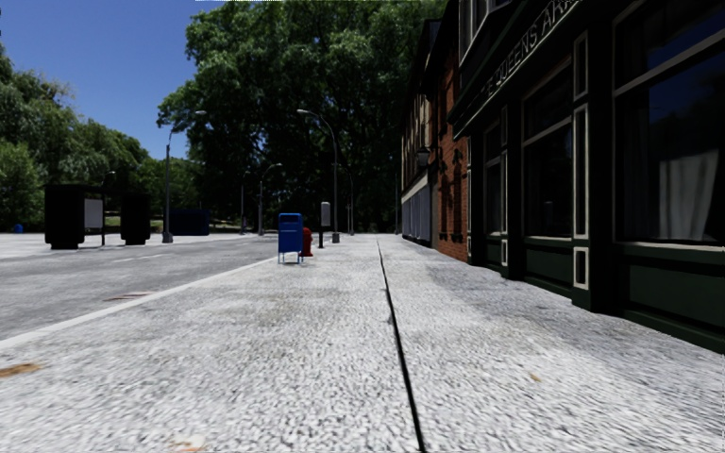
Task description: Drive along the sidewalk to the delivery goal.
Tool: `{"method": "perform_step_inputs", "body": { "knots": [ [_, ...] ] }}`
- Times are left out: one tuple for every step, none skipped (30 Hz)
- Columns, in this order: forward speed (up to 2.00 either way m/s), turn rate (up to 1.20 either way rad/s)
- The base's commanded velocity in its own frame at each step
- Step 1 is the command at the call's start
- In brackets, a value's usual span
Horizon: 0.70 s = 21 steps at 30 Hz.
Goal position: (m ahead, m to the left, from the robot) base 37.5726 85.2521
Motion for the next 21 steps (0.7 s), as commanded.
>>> {"method": "perform_step_inputs", "body": {
  "knots": [
    [2.00, 0.00],
    [2.00, 0.00],
    [2.00, 0.00],
    [2.00, 0.00],
    [2.00, 0.00],
    [2.00, 0.00],
    [2.00, 0.00],
    [2.00, 0.00],
    [2.00, 0.00],
    [2.00, 0.00],
    [2.00, 0.00],
    [2.00, 0.00],
    [2.00, 0.00],
    [2.00, 0.00],
    [2.00, 0.00],
    [2.00, -0.12],
    [2.00, -0.59],
    [2.00, -0.99],
    [2.00, -1.05],
    [2.00, -1.06],
    [2.00, -1.06]
  ]
}}
